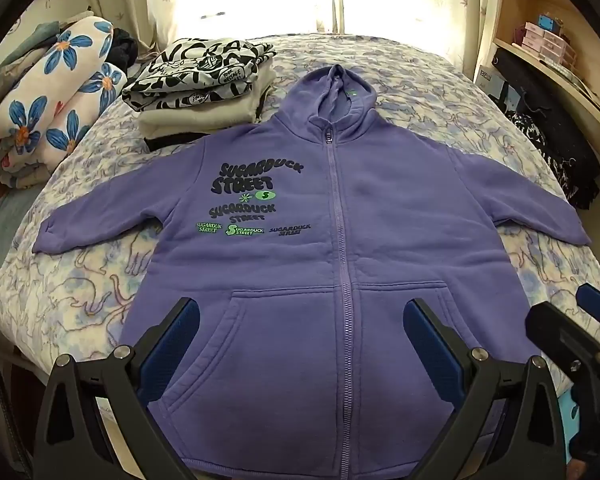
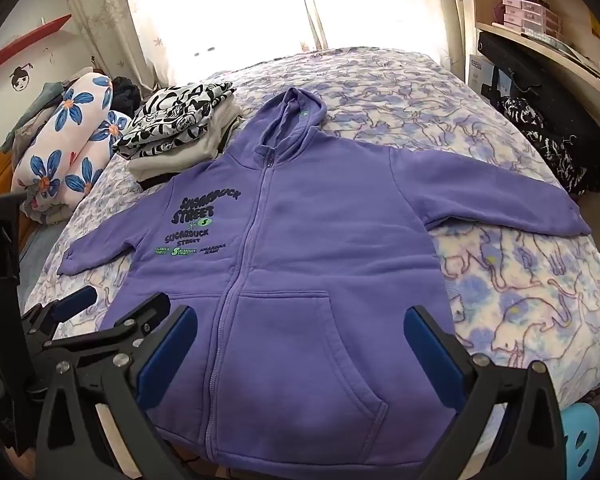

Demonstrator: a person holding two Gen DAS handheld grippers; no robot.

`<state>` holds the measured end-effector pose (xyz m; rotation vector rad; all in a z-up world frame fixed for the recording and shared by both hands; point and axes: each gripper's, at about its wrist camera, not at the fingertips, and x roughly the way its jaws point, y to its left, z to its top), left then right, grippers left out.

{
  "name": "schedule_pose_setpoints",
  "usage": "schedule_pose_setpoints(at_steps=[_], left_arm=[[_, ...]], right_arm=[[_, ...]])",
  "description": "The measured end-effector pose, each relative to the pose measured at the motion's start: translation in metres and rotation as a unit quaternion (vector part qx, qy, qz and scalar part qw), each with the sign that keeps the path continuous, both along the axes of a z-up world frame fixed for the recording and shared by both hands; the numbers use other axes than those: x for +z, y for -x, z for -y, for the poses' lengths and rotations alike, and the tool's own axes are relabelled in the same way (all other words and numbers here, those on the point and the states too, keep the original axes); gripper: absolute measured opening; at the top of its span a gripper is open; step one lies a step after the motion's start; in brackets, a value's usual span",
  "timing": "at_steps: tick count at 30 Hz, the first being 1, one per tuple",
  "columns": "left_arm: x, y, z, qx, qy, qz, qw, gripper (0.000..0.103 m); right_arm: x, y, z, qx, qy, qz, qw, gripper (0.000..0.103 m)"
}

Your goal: Fold large clothes

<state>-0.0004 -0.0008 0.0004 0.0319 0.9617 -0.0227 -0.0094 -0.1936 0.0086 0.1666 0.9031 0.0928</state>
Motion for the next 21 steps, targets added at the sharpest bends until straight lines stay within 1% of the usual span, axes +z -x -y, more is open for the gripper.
schedule_pose_setpoints(at_steps=[2, 3, 5, 6, 8, 11, 16, 21], left_arm=[[0.0, 0.0, 0.001, -0.006, -0.003, 0.002, 1.0, 0.101], [0.002, 0.003, -0.001, -0.003, 0.003, 0.007, 1.0, 0.101], [0.003, 0.005, -0.003, -0.001, 0.002, 0.009, 1.0, 0.101], [0.003, 0.006, -0.005, -0.002, 0.005, 0.009, 1.0, 0.101], [0.005, 0.005, 0.001, 0.003, 0.002, 0.007, 1.0, 0.101], [0.01, 0.01, -0.001, 0.006, 0.003, 0.021, 0.9998, 0.101], [0.019, 0.018, -0.001, 0.009, 0.002, 0.039, 0.9992, 0.101], [0.019, 0.022, -0.005, 0.01, 0.009, 0.039, 0.9991, 0.101]], right_arm=[[0.0, 0.001, 0.0, 0.0, -0.001, 0.006, 1.0, 0.103], [0.0, 0.002, 0.0, 0.0, 0.0, 0.008, 1.0, 0.103], [0.001, 0.005, 0.001, -0.001, 0.001, 0.008, 1.0, 0.103], [-0.002, -0.001, -0.005, 0.0, 0.015, 0.0, 1.0, 0.103], [-0.006, 0.001, -0.012, -0.004, 0.019, 0.002, 1.0, 0.103], [-0.006, 0.004, -0.014, -0.005, 0.023, 0.007, 1.0, 0.103], [-0.004, 0.006, -0.003, -0.018, 0.04, 0.011, 0.999, 0.103], [-0.004, 0.008, 0.001, -0.021, 0.044, 0.01, 0.999, 0.103]])
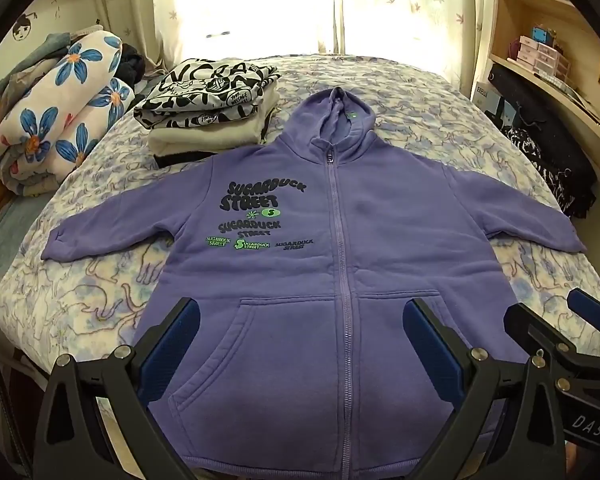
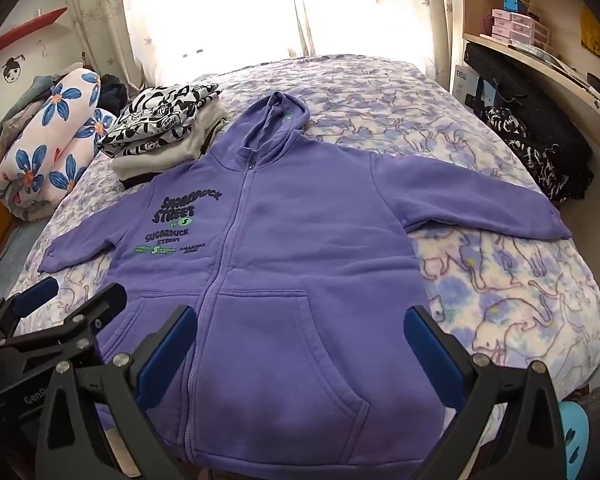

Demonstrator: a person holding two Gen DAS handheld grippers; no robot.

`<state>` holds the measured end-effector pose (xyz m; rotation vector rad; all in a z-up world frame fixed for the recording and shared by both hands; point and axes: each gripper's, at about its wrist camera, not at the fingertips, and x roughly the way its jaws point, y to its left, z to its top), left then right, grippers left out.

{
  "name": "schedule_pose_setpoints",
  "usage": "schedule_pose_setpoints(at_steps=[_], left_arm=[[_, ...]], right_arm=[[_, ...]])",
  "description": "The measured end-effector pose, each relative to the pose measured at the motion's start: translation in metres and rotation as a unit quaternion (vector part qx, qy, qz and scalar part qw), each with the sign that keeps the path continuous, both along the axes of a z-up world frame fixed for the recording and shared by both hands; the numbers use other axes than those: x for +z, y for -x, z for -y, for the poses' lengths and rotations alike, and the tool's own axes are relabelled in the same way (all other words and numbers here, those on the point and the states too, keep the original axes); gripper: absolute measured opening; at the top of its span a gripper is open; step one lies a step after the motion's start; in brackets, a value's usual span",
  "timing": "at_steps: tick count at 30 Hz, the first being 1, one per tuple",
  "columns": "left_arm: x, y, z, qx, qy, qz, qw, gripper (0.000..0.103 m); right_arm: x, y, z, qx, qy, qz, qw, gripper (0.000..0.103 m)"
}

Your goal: Fold large clothes

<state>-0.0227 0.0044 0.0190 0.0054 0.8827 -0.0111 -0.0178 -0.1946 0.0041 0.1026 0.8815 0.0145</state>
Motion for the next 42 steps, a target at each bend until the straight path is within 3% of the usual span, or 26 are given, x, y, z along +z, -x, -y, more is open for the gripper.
schedule_pose_setpoints(at_steps=[42], left_arm=[[-0.008, 0.004, -0.012, 0.006, 0.026, -0.014, 0.9996, 0.101]], right_arm=[[-0.016, -0.004, -0.005, -0.02, 0.018, -0.02, 0.999, 0.103]])
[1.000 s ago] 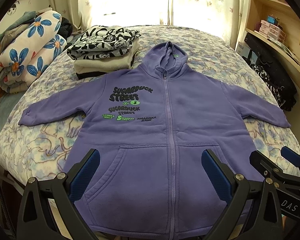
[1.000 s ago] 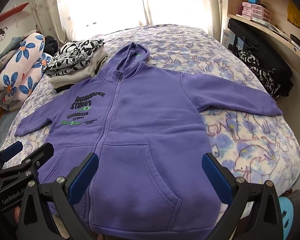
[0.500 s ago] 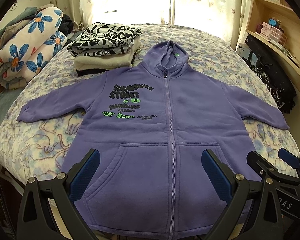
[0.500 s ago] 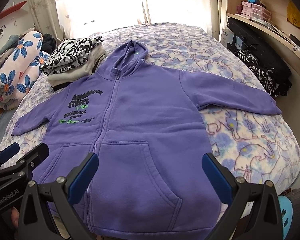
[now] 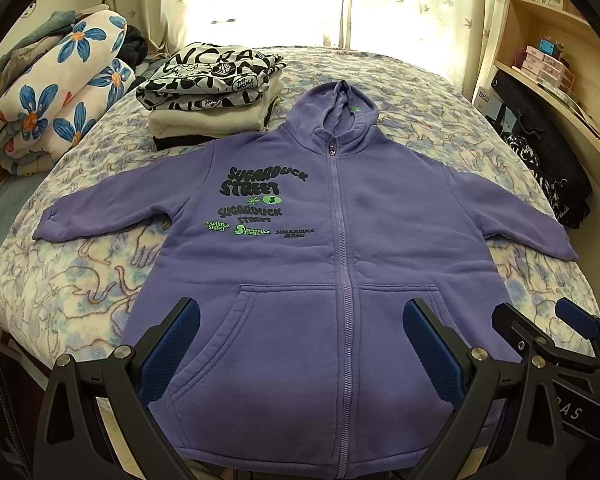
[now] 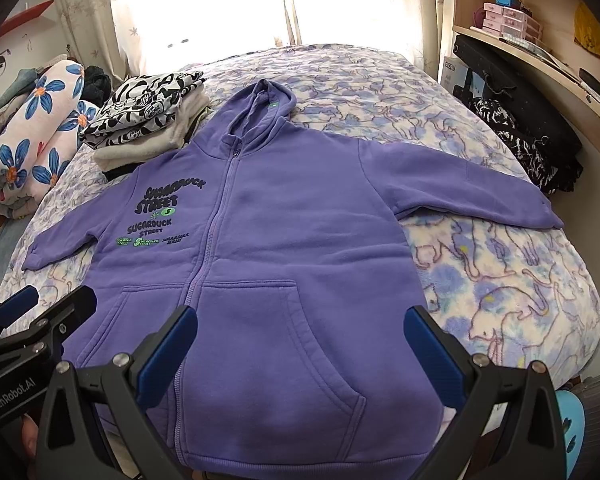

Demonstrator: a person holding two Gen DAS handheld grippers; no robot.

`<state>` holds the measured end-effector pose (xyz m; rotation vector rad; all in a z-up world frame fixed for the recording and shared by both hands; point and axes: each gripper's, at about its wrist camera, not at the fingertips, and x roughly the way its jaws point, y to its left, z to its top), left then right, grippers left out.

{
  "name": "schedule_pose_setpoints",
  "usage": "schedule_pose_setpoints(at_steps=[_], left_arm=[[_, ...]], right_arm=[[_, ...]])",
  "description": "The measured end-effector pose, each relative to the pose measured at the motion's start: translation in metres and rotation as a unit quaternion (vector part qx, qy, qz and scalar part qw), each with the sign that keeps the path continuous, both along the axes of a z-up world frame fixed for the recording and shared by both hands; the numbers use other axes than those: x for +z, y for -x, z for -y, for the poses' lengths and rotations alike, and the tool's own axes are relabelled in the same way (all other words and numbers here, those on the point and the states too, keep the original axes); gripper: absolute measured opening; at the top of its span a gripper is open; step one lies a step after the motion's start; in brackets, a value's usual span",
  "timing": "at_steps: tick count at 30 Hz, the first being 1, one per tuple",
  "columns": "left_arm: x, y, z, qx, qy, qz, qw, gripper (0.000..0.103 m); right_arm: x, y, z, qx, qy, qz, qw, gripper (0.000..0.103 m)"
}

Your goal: Fold large clothes

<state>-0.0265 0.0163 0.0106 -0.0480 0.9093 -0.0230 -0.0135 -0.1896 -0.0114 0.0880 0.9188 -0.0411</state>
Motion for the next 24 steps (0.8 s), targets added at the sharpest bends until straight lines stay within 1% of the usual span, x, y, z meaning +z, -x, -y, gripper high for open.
schedule_pose_setpoints(at_steps=[24], left_arm=[[-0.0009, -0.0007, -0.0049, 0.001, 0.002, -0.003, 1.0, 0.101]], right_arm=[[-0.0001, -0.0015, -0.0008, -0.001, 0.0, -0.002, 1.0, 0.103]])
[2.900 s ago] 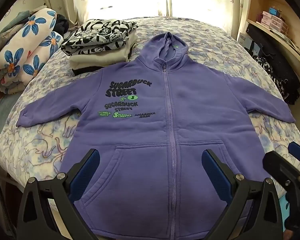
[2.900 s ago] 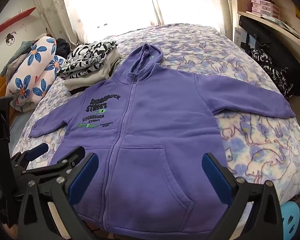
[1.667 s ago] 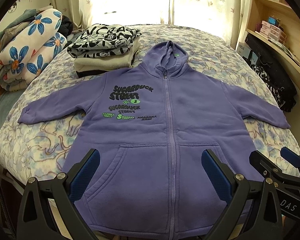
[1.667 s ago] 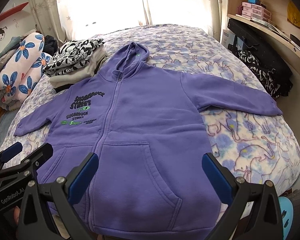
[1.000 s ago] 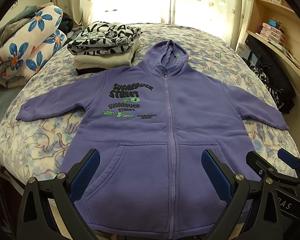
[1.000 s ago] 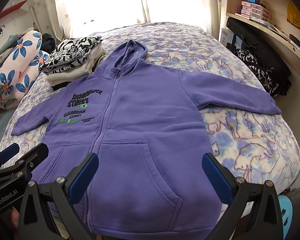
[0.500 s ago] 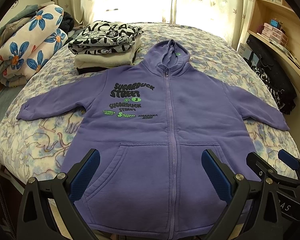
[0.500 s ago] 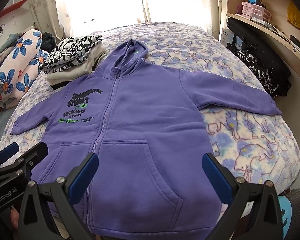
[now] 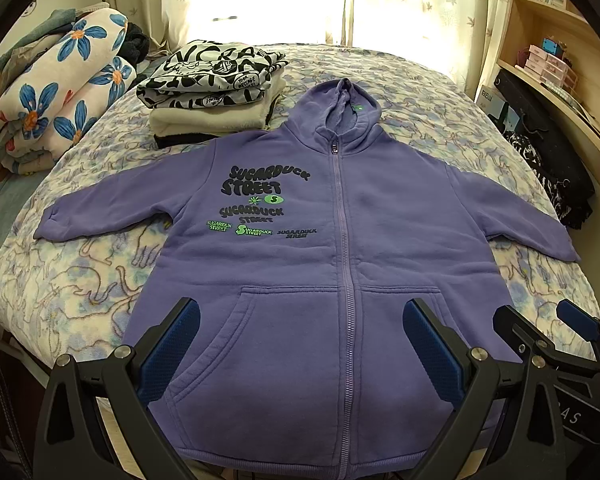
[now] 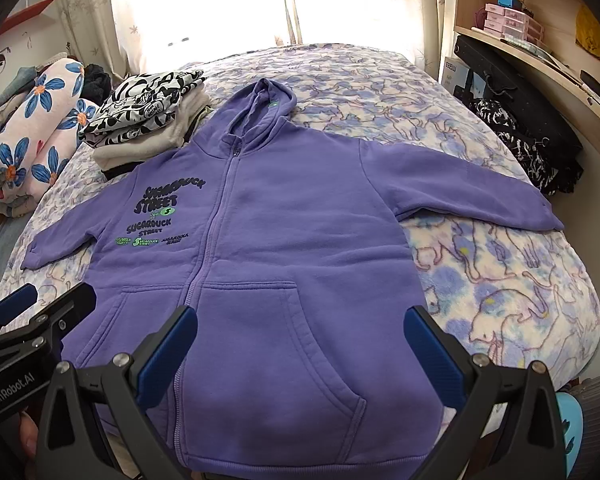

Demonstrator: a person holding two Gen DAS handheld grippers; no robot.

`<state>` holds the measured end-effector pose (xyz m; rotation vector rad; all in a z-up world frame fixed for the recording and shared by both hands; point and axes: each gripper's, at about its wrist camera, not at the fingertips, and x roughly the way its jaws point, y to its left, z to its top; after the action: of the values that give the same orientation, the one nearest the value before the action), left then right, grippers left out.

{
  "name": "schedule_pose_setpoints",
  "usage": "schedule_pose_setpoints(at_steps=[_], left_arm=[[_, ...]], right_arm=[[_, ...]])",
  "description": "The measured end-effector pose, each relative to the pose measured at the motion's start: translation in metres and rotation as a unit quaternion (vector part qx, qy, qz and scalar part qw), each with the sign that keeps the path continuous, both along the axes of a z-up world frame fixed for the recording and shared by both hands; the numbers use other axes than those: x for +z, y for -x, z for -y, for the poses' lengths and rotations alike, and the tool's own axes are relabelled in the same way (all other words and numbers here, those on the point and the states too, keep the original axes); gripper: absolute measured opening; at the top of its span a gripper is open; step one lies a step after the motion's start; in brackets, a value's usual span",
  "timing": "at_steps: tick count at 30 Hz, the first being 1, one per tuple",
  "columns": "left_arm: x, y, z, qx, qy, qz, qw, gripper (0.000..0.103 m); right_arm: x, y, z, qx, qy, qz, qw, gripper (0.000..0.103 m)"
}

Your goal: Fold large clothes

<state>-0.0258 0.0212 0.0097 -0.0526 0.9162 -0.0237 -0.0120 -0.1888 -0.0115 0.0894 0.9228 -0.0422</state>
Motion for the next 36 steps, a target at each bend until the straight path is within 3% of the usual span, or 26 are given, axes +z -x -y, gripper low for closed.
schedule_pose_setpoints(at_steps=[25, 32, 36], left_arm=[[-0.003, -0.005, 0.005, -0.006, -0.007, -0.014, 0.9999, 0.101], [0.014, -0.018, 0.034, -0.036, -0.016, -0.01, 0.9992, 0.101], [0.028, -0.028, 0.05, -0.055, 0.001, 0.006, 0.9985, 0.101]], right_arm=[[-0.006, -0.001, 0.002, 0.001, -0.011, 0.002, 1.0, 0.103], [0.009, -0.001, 0.022, -0.005, -0.011, 0.027, 1.0, 0.103], [0.024, -0.004, 0.04, -0.021, 0.009, 0.055, 0.998, 0.103]])
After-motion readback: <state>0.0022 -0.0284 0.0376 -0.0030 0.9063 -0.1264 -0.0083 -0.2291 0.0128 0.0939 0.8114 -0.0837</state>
